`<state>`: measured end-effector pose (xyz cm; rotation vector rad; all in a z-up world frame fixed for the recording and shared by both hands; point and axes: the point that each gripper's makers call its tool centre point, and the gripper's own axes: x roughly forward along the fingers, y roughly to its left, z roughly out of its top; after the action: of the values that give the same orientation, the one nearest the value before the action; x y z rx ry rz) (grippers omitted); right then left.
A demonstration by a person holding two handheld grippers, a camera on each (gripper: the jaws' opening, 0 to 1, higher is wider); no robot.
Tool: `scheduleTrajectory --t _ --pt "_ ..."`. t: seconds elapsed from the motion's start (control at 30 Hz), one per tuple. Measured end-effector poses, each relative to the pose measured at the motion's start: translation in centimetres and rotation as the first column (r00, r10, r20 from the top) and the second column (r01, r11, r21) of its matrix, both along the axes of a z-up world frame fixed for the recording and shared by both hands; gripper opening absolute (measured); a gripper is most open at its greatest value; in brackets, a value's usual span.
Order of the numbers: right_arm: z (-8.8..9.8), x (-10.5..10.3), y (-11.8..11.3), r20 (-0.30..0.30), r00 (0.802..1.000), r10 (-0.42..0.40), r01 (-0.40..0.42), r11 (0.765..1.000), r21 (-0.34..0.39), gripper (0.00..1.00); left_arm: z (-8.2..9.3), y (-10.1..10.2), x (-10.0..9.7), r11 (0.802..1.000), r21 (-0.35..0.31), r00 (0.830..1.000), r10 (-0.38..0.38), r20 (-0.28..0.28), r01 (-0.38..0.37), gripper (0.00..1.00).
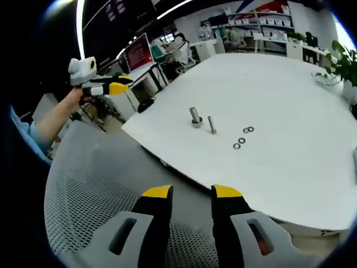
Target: Place the washer onto the threaded stud by aligning its center hole with the stud, sliding it down to the base, and recovering from edge contact or off-axis alignment until the washer reaches the visible bottom stop.
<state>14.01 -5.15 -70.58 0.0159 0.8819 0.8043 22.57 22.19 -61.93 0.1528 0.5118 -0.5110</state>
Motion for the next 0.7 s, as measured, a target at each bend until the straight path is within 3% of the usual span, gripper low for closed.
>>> scheduleTrajectory --t 0.07,0.17,0.23,0.33,0.4,0.47,0.53,0.7 --pt "0.1 0.2 0.1 -0.027 0.999 0.018 -0.017 0.999 0.048 0.3 0.0 0.9 -1.0 0.998 -0.01 0.997 0.058 0.042 -0.058 0.4" --pt "0.0 0.9 -0.5 -0.036 0.998 0.049 -0.047 0.998 0.047 0.3 -0.7 0.8 -2.2 0.997 -0.031 0.997 0.075 0.033 -0.074 0.46" --pt "0.0 1.9 -0.9 -0.008 0.997 0.083 -0.083 0.996 0.023 0.3 -1.4 0.6 -2.9 0.991 -0.081 0.994 0.108 0.011 -0.106 0.51" --pt "-0.2 3.8 -1.4 0.021 0.992 0.123 -0.122 0.992 -0.035 0.3 -2.2 0.6 -3.3 0.987 -0.099 0.991 0.13 0.01 -0.128 0.56" --pt "-0.3 5.1 -1.2 0.033 0.989 0.147 -0.145 0.988 -0.054 0.3 -3.1 0.3 -3.7 0.983 -0.112 0.989 0.143 -0.031 -0.145 0.62" --pt "-0.4 6.0 -0.9 0.043 0.984 0.174 -0.17 0.983 -0.068 0.3 -2.9 0.0 -3.8 0.979 -0.146 0.99 0.142 -0.013 -0.143 0.62" --pt "-1.1 6.9 -0.6 0.04 0.977 0.209 -0.204 0.974 -0.103 0.3 -3.2 -0.4 -4.1 0.967 -0.195 0.986 0.153 -0.06 -0.162 0.65" --pt "-3.8 8.5 0.3 0.017 0.96 0.278 -0.272 0.949 -0.162 0.3 -3.3 -0.2 -3.8 0.961 -0.212 0.984 0.17 -0.059 -0.179 0.68"
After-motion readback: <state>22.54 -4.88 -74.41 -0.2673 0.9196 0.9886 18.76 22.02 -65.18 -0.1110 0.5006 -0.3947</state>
